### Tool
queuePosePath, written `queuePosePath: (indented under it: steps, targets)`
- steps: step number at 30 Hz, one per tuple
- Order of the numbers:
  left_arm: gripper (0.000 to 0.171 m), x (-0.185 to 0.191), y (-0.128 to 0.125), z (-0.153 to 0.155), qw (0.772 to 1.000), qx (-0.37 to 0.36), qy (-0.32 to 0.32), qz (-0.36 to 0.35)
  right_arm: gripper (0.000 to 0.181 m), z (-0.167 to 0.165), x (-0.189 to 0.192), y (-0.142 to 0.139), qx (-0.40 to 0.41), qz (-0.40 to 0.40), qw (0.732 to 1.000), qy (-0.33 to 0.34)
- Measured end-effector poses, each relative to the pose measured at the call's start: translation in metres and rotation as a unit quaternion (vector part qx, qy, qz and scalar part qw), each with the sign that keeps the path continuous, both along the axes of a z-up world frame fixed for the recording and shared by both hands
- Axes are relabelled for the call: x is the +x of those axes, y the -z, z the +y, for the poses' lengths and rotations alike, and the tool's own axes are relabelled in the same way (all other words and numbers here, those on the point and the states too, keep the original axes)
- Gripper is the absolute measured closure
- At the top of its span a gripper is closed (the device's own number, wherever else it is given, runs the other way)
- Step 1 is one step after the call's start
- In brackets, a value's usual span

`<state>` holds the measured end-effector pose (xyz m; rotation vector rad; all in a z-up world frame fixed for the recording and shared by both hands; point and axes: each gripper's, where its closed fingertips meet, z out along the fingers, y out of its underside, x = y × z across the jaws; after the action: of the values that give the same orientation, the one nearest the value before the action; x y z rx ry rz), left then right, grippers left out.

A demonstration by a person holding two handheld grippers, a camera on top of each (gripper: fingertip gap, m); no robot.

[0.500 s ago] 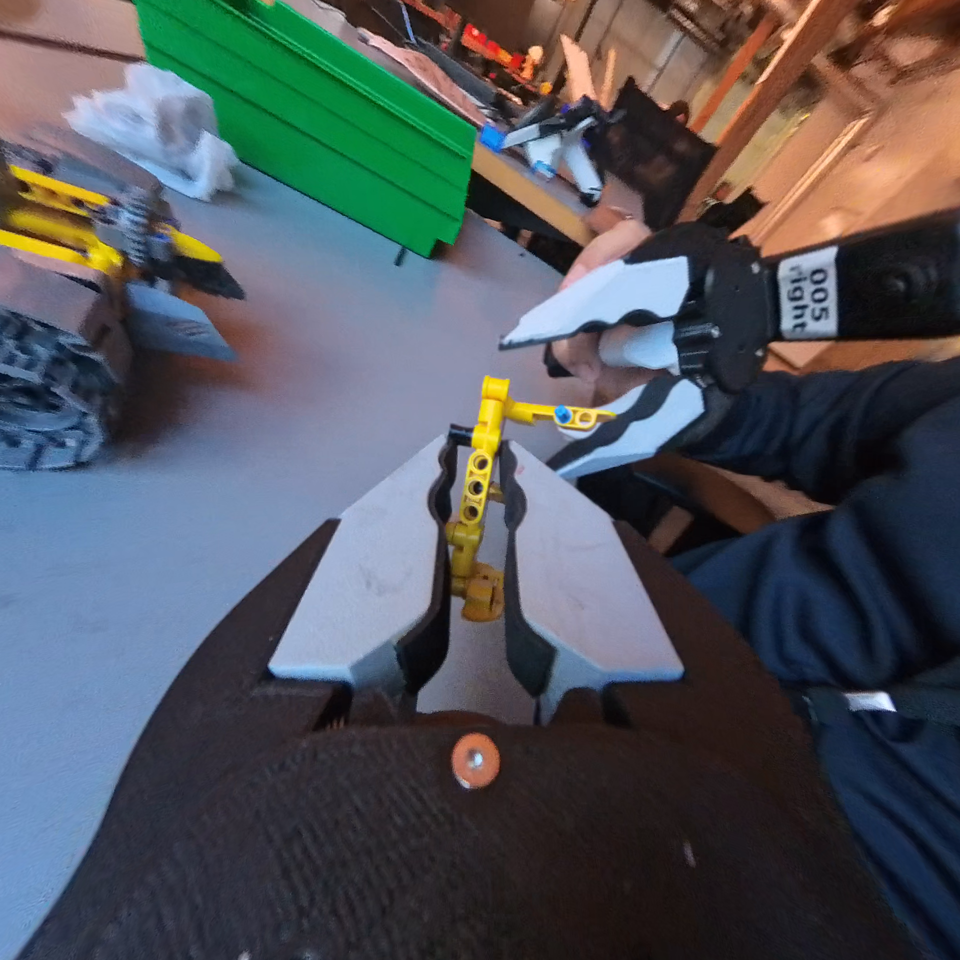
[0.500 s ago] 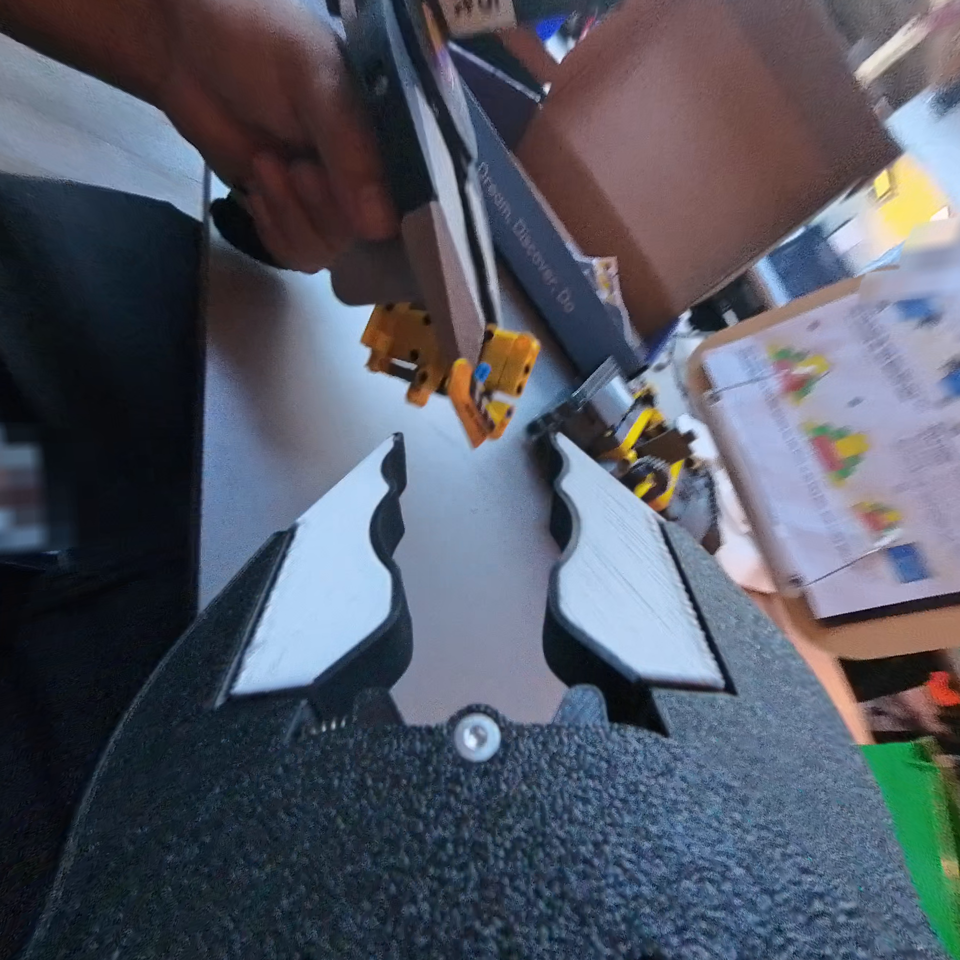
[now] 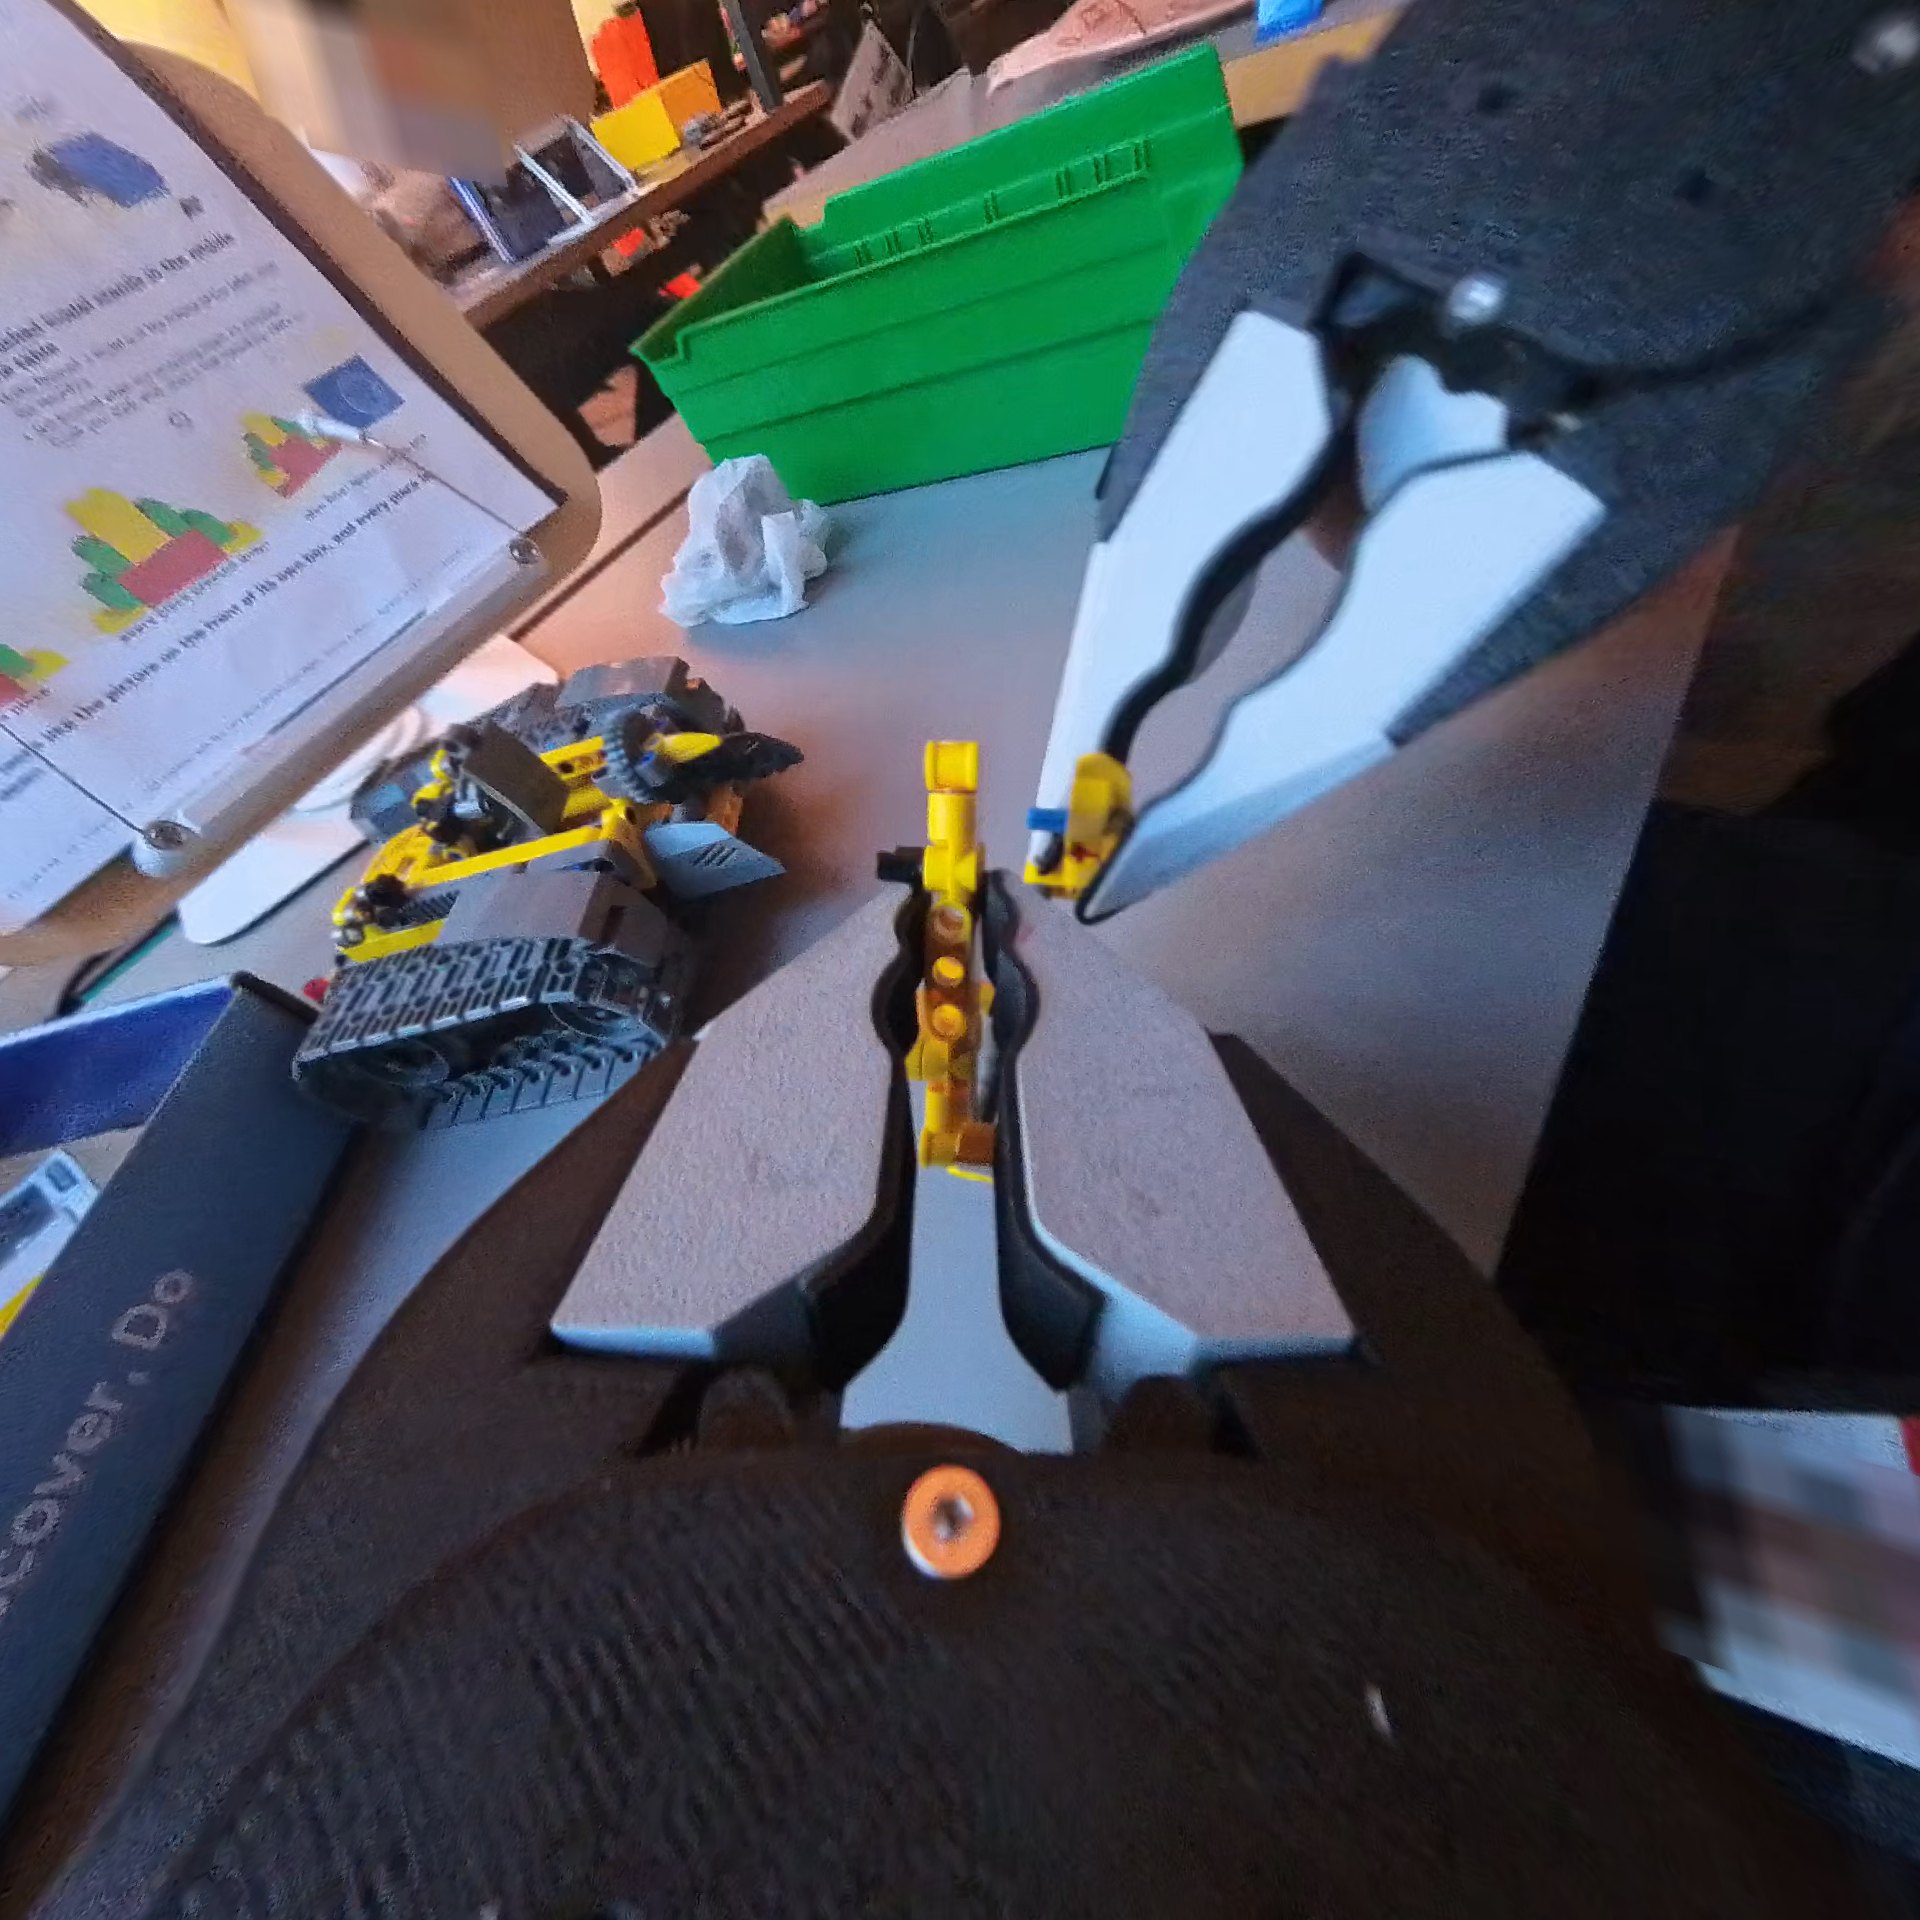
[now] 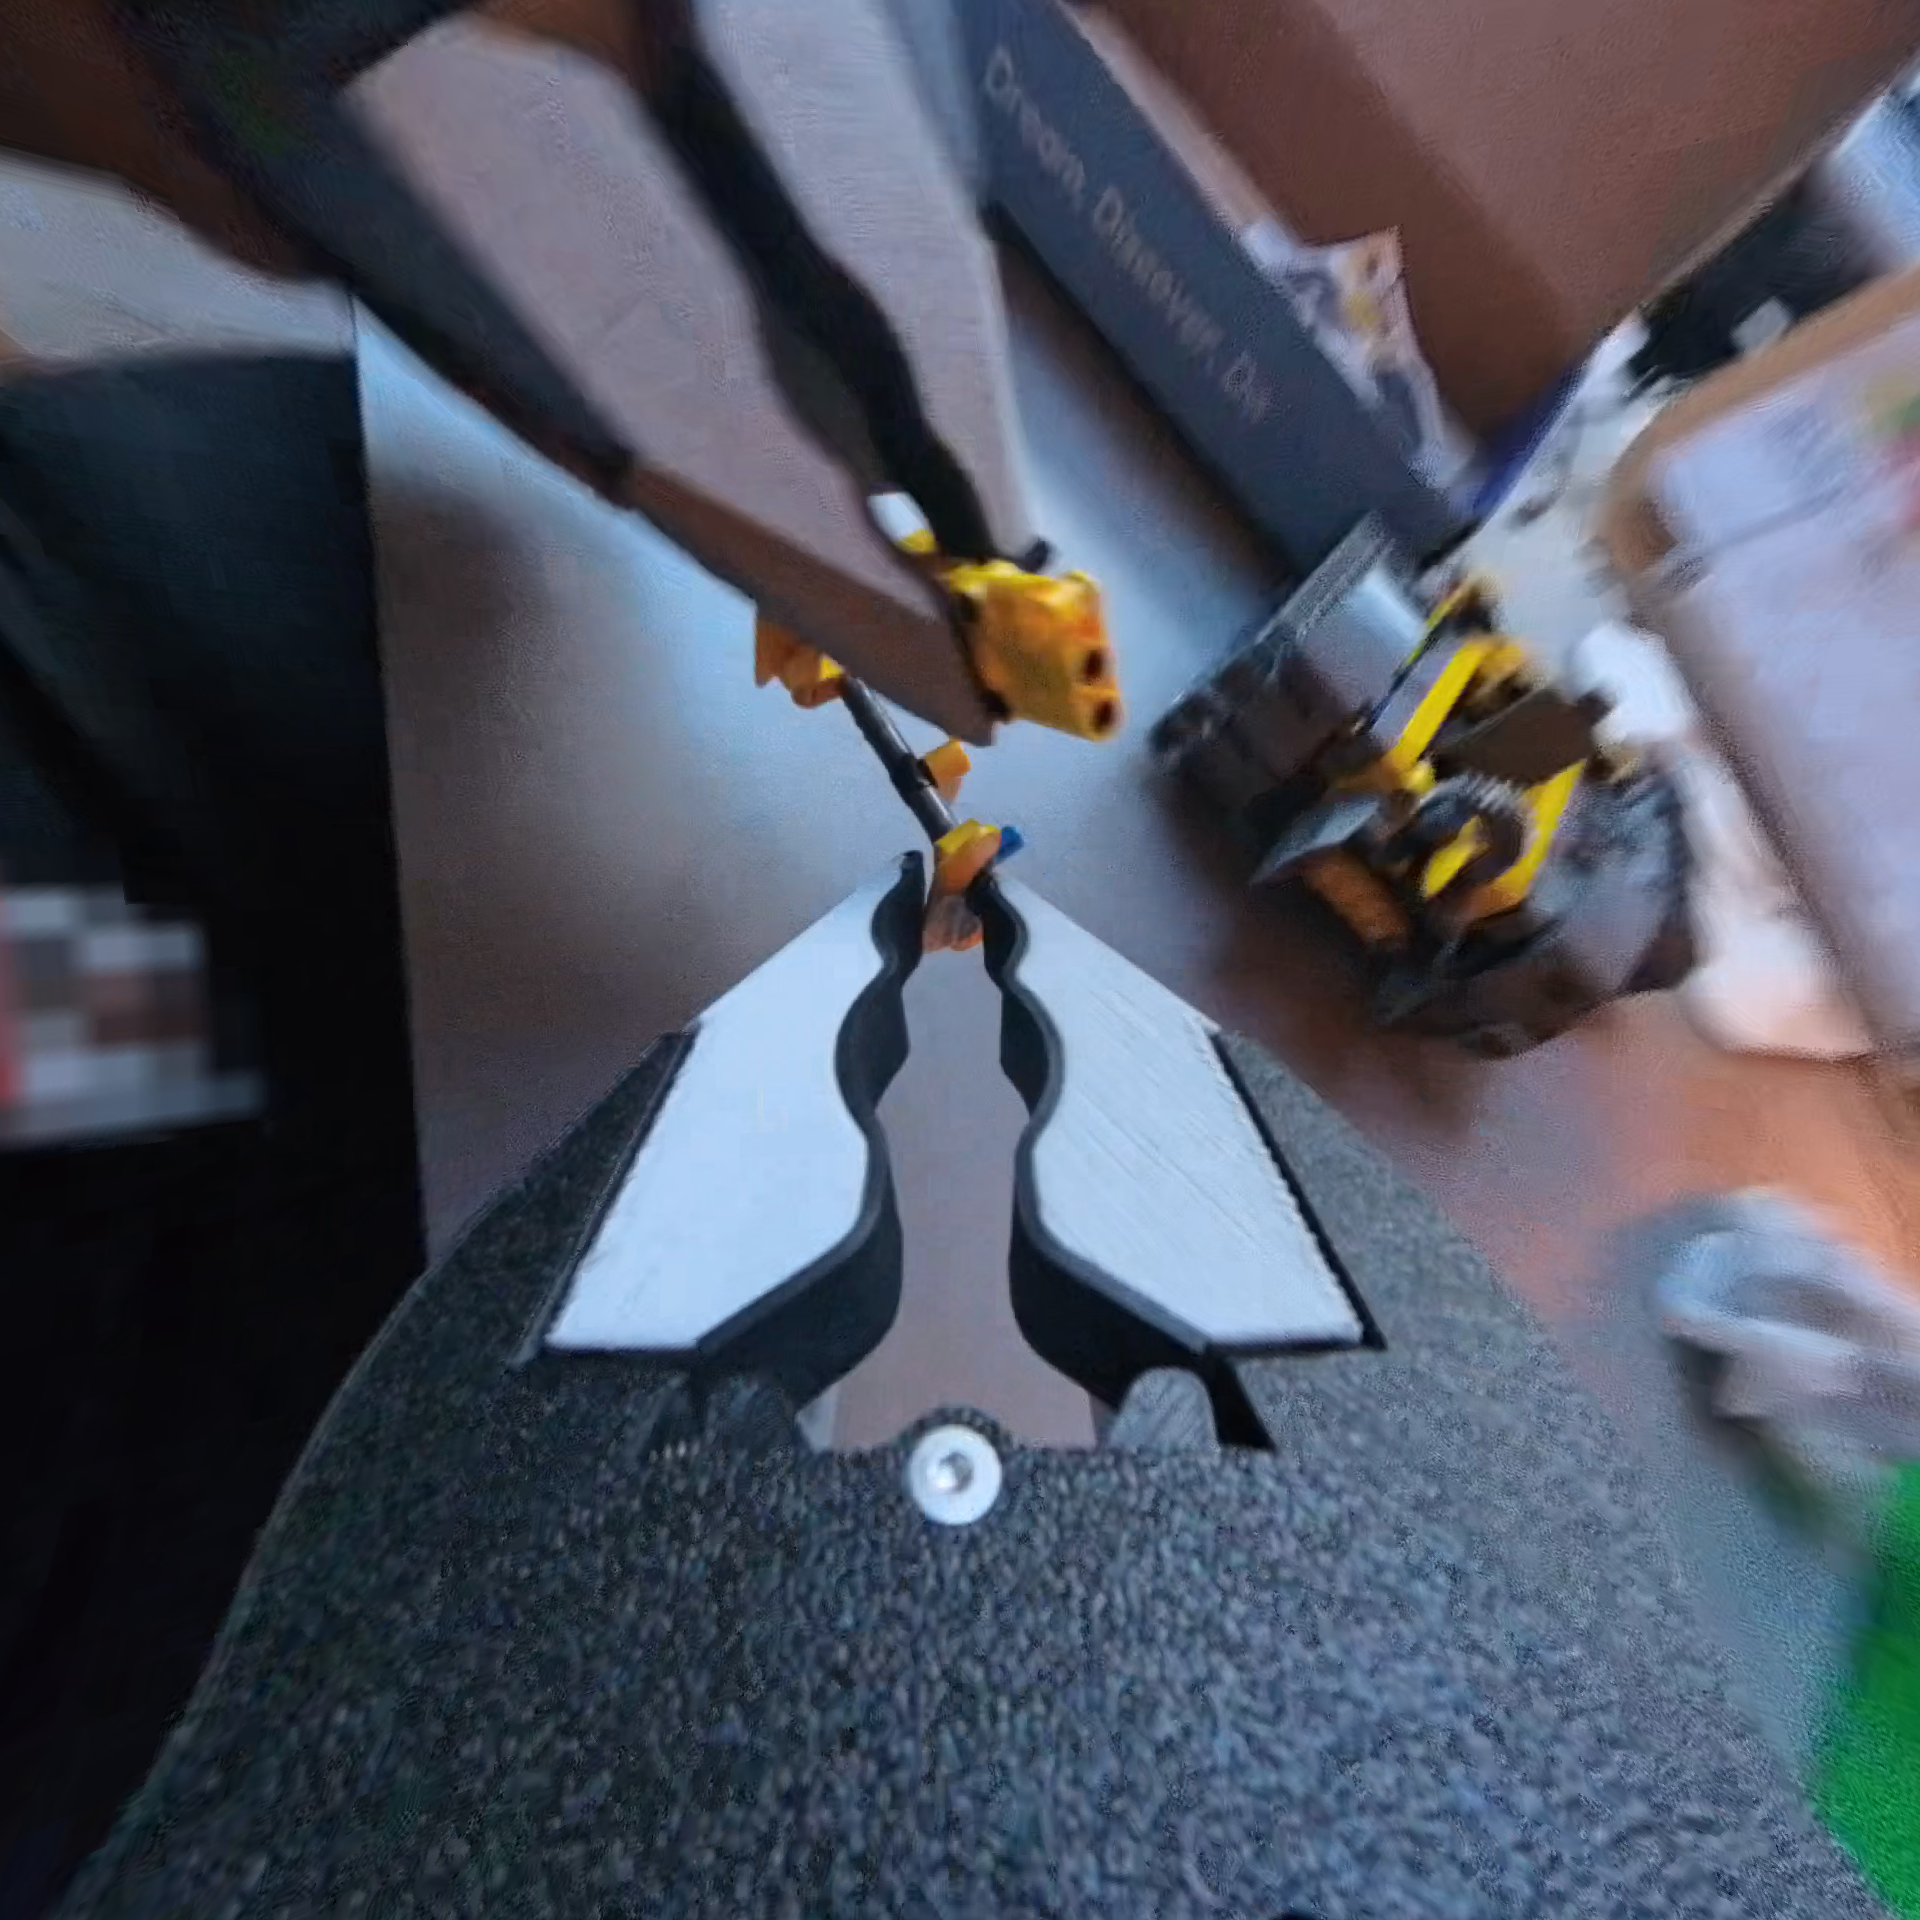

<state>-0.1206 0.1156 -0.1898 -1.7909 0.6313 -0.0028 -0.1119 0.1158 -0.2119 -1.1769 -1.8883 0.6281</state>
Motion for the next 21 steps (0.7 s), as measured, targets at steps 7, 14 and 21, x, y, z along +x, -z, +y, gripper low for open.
queuePosePath:
  steps: [7,14,21]
  targets:
    - [0.156,0.011,0.026,-0.007,0.991,-0.102,0.065,-0.059,0.176,0.029,0.008,0.007,-0.053,0.034,0.996,0.056]
    - [0.109,0.007,0.036,-0.007,0.979,-0.167,0.057,-0.105,0.176,0.042,0.008,-0.009,-0.097,0.08,0.99,0.069]
    - [0.135,0.013,0.027,0.016,0.971,-0.156,0.022,-0.177,0.177,0.029,-0.004,-0.018,-0.098,0.087,0.989,0.06]
